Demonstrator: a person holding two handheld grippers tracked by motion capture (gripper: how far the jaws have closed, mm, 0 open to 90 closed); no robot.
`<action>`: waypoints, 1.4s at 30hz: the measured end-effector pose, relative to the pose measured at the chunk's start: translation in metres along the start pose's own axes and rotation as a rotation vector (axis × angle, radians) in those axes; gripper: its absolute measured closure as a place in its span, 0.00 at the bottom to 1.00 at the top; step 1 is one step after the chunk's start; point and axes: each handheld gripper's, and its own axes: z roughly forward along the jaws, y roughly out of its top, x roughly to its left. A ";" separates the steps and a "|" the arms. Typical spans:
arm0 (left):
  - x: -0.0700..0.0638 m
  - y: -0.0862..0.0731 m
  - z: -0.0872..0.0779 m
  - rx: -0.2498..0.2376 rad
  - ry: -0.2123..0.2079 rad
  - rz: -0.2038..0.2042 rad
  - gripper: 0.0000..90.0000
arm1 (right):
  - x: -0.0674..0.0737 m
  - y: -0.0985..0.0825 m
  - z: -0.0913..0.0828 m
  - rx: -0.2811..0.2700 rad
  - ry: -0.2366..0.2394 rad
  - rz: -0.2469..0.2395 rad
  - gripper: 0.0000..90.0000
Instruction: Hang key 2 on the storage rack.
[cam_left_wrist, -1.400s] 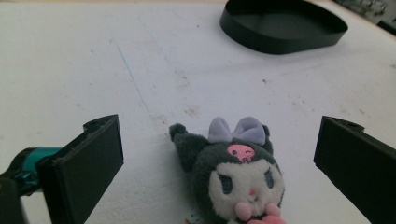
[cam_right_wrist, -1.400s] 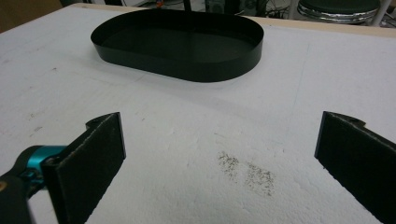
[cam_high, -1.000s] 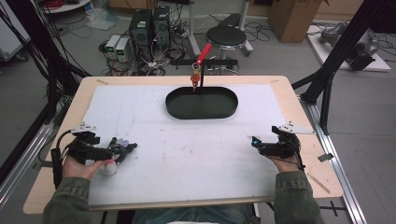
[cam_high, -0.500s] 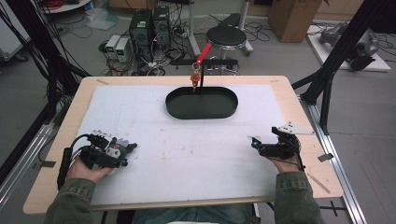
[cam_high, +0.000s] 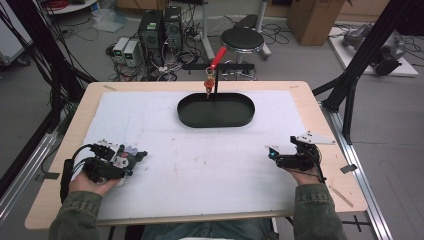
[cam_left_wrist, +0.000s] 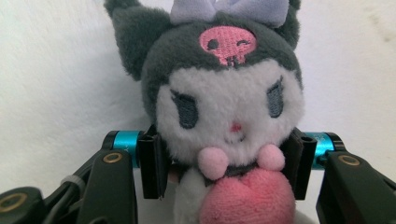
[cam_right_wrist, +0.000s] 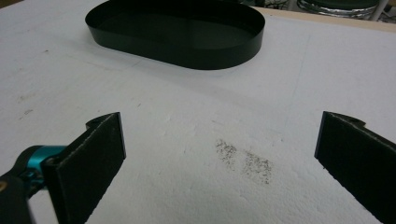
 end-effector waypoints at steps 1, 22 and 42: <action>-0.001 0.001 -0.002 -0.011 -0.004 -0.003 0.51 | 0.000 0.000 0.000 -0.003 -0.004 -0.001 0.01; 0.010 0.038 -0.027 -0.100 -0.055 0.000 0.51 | 0.002 -0.003 0.005 0.015 0.004 -0.027 0.01; -0.016 0.130 -0.022 -0.067 -0.038 0.172 0.51 | 0.004 -0.005 0.007 0.036 -0.007 -0.033 0.01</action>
